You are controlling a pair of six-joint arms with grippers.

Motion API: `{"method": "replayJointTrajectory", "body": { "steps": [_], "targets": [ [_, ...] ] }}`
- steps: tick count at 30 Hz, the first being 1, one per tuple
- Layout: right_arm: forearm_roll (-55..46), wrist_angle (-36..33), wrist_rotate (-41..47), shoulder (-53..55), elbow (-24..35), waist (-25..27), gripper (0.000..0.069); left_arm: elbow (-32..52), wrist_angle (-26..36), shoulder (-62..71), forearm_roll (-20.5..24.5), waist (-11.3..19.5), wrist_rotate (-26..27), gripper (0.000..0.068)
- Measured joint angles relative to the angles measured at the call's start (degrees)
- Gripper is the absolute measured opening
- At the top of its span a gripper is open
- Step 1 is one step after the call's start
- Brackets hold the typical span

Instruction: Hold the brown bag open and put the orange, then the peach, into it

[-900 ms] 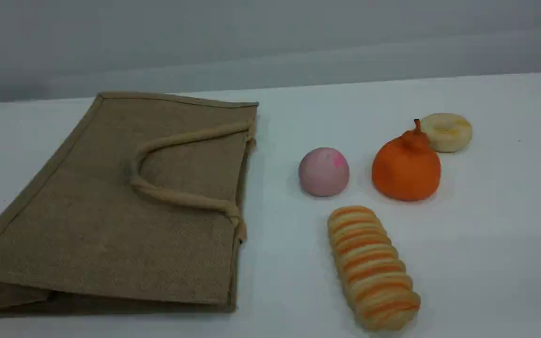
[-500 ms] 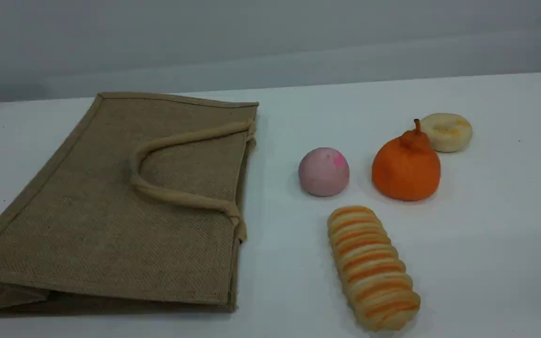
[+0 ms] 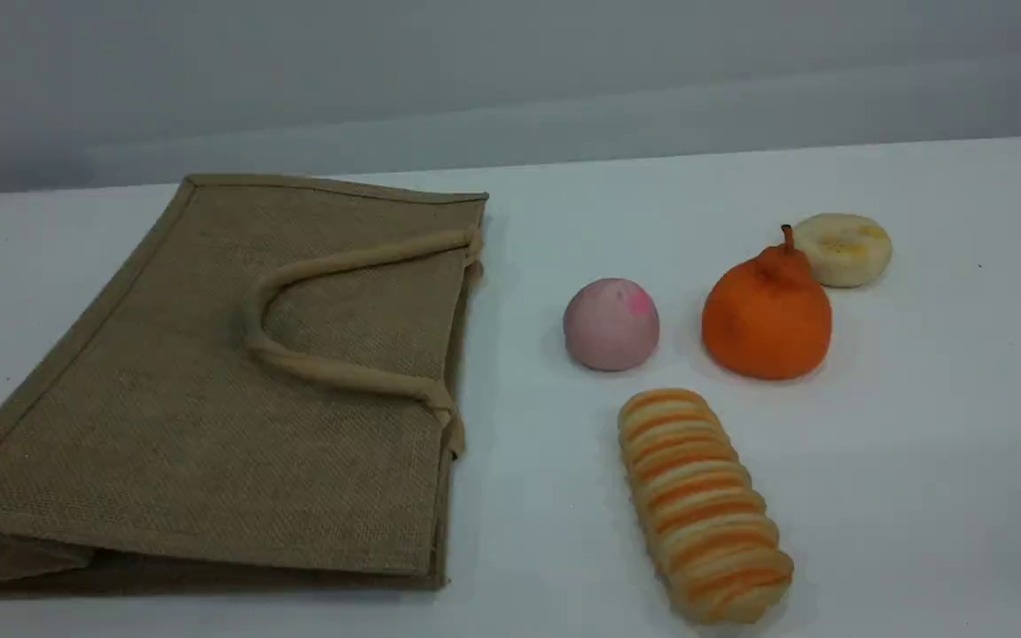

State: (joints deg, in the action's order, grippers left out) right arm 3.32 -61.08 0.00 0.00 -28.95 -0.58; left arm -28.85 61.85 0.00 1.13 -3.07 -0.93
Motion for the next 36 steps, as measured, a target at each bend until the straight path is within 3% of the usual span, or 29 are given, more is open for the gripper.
{"method": "replayJointTrajectory", "body": {
  "steps": [19,24,36],
  "targets": [
    [2.93,0.3,0.0,0.0,-0.06,0.0,0.0471,-0.06,-0.06,0.0,0.0,0.0,0.07,0.0468],
    [4.5,1.82,-1.58,0.25,-1.05,0.0,0.0471,-2.22,-2.73,2.61,0.0,0.0,0.14,0.0468],
    [15.63,23.48,-10.98,23.97,-1.88,0.0,0.0471,-14.37,-17.68,32.21,1.8,0.0,0.93,0.0468]
  ]
}}
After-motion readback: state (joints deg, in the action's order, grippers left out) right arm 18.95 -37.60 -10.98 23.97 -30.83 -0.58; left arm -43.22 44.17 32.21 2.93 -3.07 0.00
